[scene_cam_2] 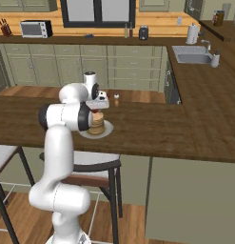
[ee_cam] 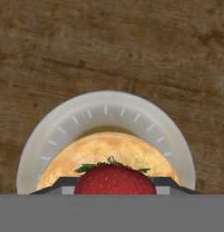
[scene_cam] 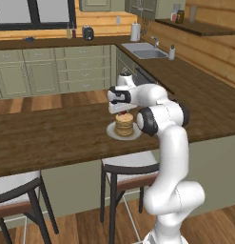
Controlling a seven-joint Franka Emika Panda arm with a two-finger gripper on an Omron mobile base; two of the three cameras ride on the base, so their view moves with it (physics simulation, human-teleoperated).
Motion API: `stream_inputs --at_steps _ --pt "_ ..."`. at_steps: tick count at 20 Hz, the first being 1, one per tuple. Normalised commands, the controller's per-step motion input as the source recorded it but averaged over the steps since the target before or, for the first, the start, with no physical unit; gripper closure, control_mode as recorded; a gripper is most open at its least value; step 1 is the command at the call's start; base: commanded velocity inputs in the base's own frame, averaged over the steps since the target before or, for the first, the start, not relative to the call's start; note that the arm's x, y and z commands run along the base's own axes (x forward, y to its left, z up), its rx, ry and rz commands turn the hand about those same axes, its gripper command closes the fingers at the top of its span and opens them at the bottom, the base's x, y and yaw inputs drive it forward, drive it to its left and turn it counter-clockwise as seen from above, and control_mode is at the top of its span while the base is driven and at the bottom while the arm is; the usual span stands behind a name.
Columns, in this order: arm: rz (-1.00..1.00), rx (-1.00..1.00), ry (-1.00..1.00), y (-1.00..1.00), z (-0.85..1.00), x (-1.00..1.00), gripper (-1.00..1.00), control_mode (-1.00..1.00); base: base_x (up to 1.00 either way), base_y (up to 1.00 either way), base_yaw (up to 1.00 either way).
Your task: Take the strawberry from the fridge and place it on top of the pancake, located on the dining counter.
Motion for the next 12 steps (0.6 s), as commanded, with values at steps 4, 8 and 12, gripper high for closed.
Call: stream_inputs --at_steps 4,8,12 --pt "0.0 0.0 0.0 0.0 -0.06 -0.02 1.0 -1.0 0.0 0.0 0.0" --pt "0.0 0.0 0.0 0.0 0.0 -0.08 1.0 -1.0 0.0 0.0 0.0" --pt "0.0 0.0 0.0 0.0 0.0 -0.15 1.0 -1.0 0.0 0.0 0.0"
